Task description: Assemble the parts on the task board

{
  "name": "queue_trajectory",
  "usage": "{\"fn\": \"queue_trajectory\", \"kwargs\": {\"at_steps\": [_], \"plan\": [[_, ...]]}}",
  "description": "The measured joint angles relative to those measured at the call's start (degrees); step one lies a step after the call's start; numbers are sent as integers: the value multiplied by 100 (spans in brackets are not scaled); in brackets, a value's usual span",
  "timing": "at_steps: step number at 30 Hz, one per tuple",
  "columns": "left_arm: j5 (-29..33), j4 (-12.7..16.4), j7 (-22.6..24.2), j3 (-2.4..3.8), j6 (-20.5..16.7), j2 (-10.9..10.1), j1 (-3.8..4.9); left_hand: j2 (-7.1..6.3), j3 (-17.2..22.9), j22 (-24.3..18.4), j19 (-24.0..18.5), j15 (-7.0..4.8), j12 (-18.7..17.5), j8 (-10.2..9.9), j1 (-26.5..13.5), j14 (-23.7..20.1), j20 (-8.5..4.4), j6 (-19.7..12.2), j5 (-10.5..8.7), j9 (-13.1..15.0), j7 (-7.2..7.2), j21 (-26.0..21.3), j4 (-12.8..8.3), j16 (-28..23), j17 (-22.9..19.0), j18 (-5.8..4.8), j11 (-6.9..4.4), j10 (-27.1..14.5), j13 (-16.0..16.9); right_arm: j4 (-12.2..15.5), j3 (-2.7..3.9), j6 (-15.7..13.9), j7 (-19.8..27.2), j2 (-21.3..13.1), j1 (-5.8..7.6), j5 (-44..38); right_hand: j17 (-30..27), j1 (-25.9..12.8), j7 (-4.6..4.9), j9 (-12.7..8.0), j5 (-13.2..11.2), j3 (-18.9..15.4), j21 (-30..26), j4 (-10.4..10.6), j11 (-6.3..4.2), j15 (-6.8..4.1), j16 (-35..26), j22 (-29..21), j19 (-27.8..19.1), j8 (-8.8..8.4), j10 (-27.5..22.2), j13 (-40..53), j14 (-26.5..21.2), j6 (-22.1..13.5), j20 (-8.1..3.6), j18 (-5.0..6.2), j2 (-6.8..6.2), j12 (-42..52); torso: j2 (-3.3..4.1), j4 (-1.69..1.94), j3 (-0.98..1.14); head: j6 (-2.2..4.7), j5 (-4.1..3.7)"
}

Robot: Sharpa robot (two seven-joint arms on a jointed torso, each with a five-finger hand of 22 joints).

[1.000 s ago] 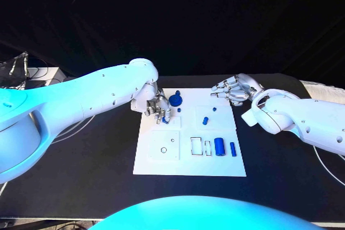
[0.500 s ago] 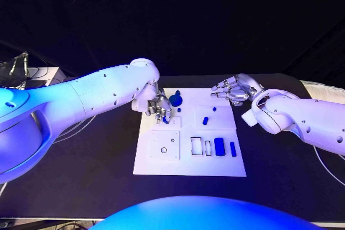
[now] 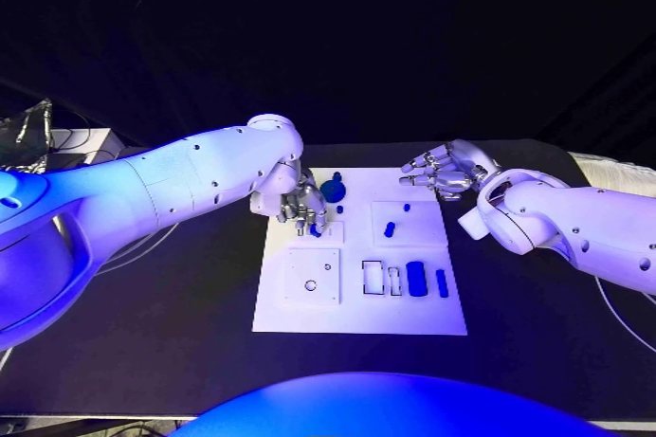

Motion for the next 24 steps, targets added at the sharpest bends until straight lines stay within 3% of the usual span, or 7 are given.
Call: {"fn": "queue_trajectory", "kwargs": {"at_steps": [10,24], "plan": [[-139,393,67,64,-260,-276,-65,0,0,0,0,8,0,-30,0,8,0,0,-13,12,0,-1,0,0,-17,0,-13,13,-7,4,0,2,1,-27,0,0,0,0,-1,0,0,0,0,0,8,0,0,5,0,0,8,0,0,-1,0,0,0,0,2,3,-4,0,-1],[-281,712,115,76,-676,-492,-114,-1,0,0,21,8,22,-11,1,8,-21,0,13,38,0,22,0,0,-31,0,-23,23,-12,-1,0,6,1,-30,0,0,0,0,-9,0,0,0,0,0,9,0,0,4,0,0,8,0,0,-9,0,0,0,0,-2,4,-3,0,-11]]}}
